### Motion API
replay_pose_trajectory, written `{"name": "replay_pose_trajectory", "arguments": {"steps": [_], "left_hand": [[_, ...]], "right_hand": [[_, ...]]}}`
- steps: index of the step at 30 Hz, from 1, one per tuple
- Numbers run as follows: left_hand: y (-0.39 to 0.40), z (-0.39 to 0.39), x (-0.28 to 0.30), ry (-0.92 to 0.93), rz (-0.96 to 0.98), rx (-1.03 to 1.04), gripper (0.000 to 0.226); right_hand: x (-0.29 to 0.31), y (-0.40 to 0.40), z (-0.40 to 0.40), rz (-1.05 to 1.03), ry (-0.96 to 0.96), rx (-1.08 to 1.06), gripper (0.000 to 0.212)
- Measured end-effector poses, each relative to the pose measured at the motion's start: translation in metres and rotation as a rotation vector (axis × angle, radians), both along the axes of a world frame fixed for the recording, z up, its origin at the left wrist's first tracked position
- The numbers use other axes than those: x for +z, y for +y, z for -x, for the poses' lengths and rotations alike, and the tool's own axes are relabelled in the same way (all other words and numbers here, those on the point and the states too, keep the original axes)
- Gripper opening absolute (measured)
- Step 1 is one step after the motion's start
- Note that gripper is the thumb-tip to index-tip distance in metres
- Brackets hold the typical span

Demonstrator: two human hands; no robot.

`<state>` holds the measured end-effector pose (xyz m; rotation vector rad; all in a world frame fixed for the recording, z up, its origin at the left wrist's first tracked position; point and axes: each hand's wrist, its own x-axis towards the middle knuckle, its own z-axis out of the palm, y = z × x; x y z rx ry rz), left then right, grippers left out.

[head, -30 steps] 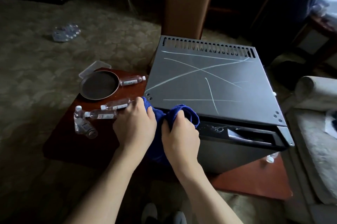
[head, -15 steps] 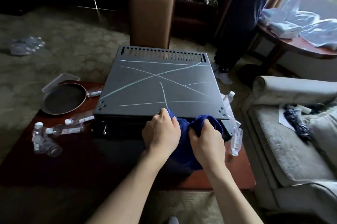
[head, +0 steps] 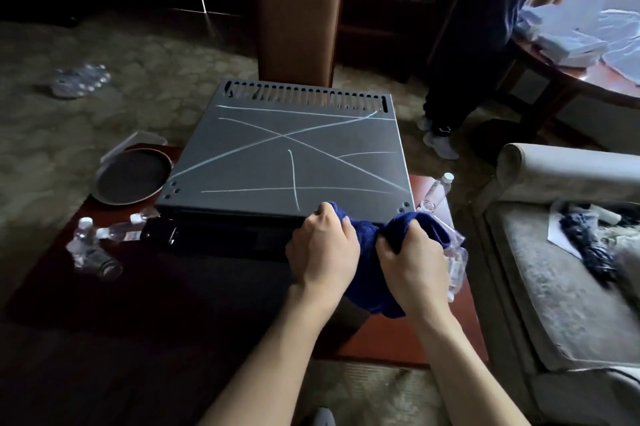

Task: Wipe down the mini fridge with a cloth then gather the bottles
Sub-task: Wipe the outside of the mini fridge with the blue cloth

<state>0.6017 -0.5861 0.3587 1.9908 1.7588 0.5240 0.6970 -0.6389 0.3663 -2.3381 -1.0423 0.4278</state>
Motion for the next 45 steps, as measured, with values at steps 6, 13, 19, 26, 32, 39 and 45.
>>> {"name": "replay_pose_trajectory", "arguments": {"steps": [6,13,19,26,32,39,45], "left_hand": [[0.024,0.083,-0.003,0.067,-0.011,0.245,0.03],[0.051,0.15,-0.01,0.127,0.01,0.397,0.033],[0.042,0.117,-0.003,0.103,-0.005,0.326,0.028],[-0.023,0.003,0.0,0.038,-0.053,0.006,0.031],[-0.027,-0.017,-0.004,-0.133,0.023,-0.005,0.023],[0.009,-0.028,-0.008,-0.224,0.046,0.109,0.027],[-0.004,-0.018,-0.014,-0.291,-0.031,0.068,0.026]], "right_hand": [[0.007,0.035,0.071,0.003,0.075,0.258,0.02],[0.002,0.07,0.136,-0.011,0.045,0.447,0.018],[0.004,0.061,0.099,0.038,-0.031,0.442,0.01],[0.008,-0.009,-0.01,0.122,-0.236,0.163,0.019],[0.001,-0.025,-0.033,0.025,-0.121,0.084,0.023],[-0.013,0.038,-0.063,0.053,-0.036,0.087,0.023],[-0.014,0.016,-0.055,0.007,-0.115,0.143,0.024]]}}
